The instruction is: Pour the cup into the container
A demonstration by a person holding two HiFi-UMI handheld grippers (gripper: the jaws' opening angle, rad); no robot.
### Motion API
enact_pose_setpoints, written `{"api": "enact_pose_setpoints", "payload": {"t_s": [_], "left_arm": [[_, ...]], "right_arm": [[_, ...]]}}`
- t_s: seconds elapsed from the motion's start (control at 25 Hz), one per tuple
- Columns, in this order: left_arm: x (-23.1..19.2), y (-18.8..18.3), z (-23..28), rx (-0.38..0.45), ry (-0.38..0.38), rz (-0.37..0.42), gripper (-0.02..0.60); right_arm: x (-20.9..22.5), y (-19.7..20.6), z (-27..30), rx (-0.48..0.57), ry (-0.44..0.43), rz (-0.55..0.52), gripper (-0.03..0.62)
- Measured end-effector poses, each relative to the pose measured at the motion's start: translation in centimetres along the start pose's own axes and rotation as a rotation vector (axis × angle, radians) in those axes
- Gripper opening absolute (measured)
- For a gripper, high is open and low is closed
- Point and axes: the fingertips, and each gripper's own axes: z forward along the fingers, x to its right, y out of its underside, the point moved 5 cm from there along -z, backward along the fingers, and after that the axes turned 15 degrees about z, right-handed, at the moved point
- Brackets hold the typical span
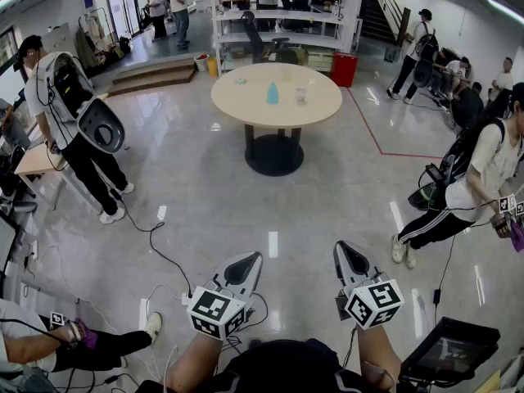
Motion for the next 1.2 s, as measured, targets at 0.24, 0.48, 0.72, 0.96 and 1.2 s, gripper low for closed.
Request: {"api": "enact_pose_setpoints", "payload": {"t_s": [0.24, 0.48, 0.72, 0.96, 1.2], "left_arm": [[-2.6, 0.2, 0.8, 0.009, 0.030, -0.033, -0.011], [-6.4, 0.4, 7.0, -0.005, 0.016, -0.031, -0.011], [-10.2, -2.2, 18.0, -0.013, -0.023, 0.020, -0.011], [-16.7, -4.3, 29.9, -0.009, -0.089, 0.050, -0.011], [-24.5, -3.5, 38.0, -0.018, -0.089, 0.040, -0.011]], "right_arm": [[-0.7, 1.6, 2.9, -0.028, 0.008, 0.022, 0.006], [2.7, -0.1, 9.3, -0.021, -0.044, 0.018, 0.006], [10.9, -5.0, 17.4, -0.010, -0.102, -0.032, 0.006], [19.8, -11.0, 27.2, 0.023, -0.136, -0.055, 0.006], [24.4, -12.4, 37.5, 0.003, -0.110, -0.023, 0.006]]}}
